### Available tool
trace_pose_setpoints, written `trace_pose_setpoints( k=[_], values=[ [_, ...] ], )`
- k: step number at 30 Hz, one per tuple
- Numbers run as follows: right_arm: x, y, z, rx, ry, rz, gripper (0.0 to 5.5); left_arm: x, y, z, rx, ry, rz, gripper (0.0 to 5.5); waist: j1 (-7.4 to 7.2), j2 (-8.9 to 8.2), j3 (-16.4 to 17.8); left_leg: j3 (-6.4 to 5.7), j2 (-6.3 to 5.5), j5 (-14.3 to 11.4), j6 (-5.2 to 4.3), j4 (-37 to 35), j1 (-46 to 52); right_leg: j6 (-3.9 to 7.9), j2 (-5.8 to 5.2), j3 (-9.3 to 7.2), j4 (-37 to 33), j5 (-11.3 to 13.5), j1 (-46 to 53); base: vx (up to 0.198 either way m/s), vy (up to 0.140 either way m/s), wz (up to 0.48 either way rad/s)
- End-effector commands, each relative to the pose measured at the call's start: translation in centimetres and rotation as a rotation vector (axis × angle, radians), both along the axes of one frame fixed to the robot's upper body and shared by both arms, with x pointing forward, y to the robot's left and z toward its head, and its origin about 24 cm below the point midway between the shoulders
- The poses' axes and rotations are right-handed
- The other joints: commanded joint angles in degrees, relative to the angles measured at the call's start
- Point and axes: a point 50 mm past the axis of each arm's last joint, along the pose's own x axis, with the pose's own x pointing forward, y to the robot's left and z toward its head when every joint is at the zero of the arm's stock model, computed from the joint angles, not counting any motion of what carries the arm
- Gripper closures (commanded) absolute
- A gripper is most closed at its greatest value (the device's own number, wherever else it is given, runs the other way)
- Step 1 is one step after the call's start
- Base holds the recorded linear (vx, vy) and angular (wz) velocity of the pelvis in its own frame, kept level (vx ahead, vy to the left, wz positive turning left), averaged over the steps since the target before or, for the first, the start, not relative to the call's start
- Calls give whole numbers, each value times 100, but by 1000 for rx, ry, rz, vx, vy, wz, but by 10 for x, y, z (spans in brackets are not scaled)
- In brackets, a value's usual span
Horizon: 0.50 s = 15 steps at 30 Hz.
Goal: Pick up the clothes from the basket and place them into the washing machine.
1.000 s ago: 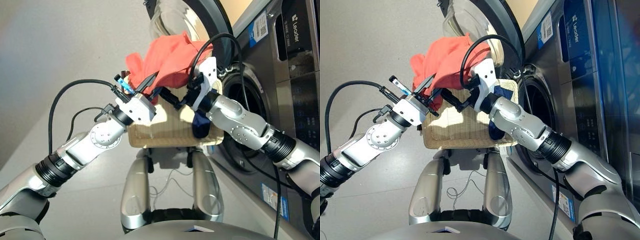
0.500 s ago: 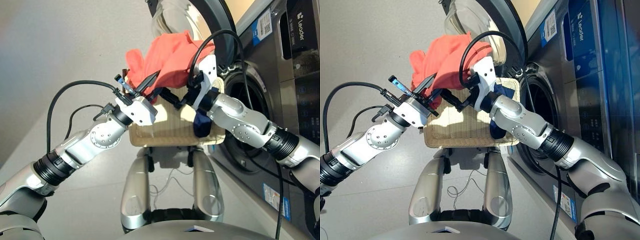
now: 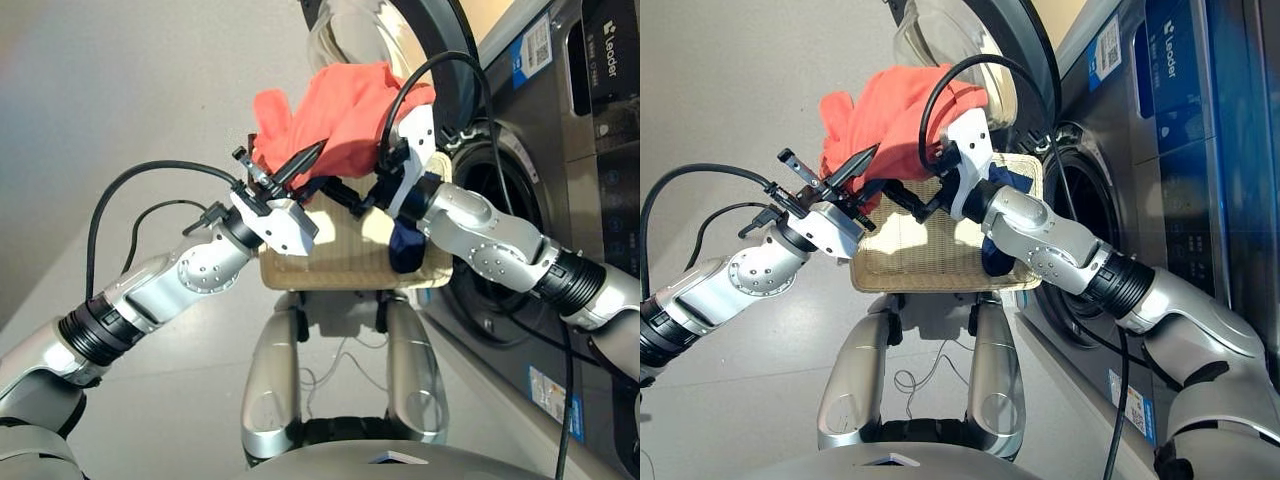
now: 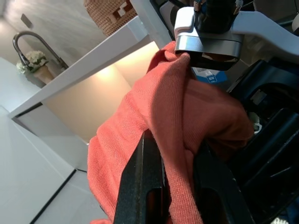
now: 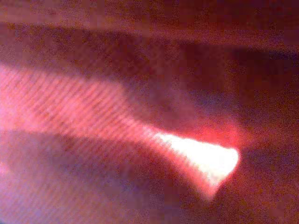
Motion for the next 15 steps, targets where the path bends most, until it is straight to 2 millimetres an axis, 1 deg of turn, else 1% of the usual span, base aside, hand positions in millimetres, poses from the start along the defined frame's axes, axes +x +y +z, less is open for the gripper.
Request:
trace_pose_setpoints(
  k=[1, 5, 7, 8, 9, 11, 13, 14, 15],
  values=[
    [-63, 33, 100, 103, -409, 373, 0, -28, -23, -9, 41, -6, -179, 550, -63, -1, -82, 52, 337, -119, -545, 438, 129, 254, 56, 28, -142, 87, 106, 0, 0, 0],
    [-60, 27, 100, 103, -423, 338, 0, -26, -17, -12, 41, -11, -142, 550, -67, -14, -82, 58, 340, -123, -542, 451, 108, 256, 52, 17, -129, 90, 89, 0, 0, 0],
    [-52, 6, 94, 58, -423, 239, 0, -23, -6, -13, 44, -14, -83, 550, -81, -50, -82, 57, 332, -125, -542, 457, 91, 271, 48, 11, -145, 97, 92, 0, 0, 0],
    [-52, 6, 94, 58, -422, 239, 0, -24, -5, -14, 44, -13, -83, 550, -80, -51, -82, 56, 332, -126, -542, 457, 96, 271, 48, 10, -145, 96, 99, 0, 0, 0],
    [-50, -13, 88, 24, -436, 159, 0, -23, 5, -14, 22, -10, -29, 550, -107, -70, -82, 50, 321, -123, -545, 452, 84, 286, 40, -11, -154, 93, 100, 0, 0, 0],
    [-45, -32, 76, 55, -399, 51, 0, -22, 15, -12, -16, -24, 26, 550, -138, -60, -82, 35, 319, -119, -542, 457, 69, 297, 21, -34, -150, 88, 103, 0, 0, 0],
    [-46, -39, 66, 84, -377, 15, 0, -22, 21, -8, -30, -46, 55, 550, -131, -61, -82, 18, 310, -123, -538, 445, 91, 301, 16, -45, -146, 77, 132, 0, 0, 0],
    [-46, -39, 65, 86, -376, 13, 0, -22, 21, -8, -28, -45, 54, 550, -119, -71, -82, 16, 309, -123, -539, 444, 98, 301, 15, -47, -147, 76, 140, 28, 4, 190],
    [-46, -40, 56, 96, -336, 12, 0, -21, 23, -4, -52, -70, 73, 550, -116, -51, -82, 6, 306, -129, -535, 443, 99, 300, 12, -57, -135, 61, 143, 0, 0, 0]
  ],
)
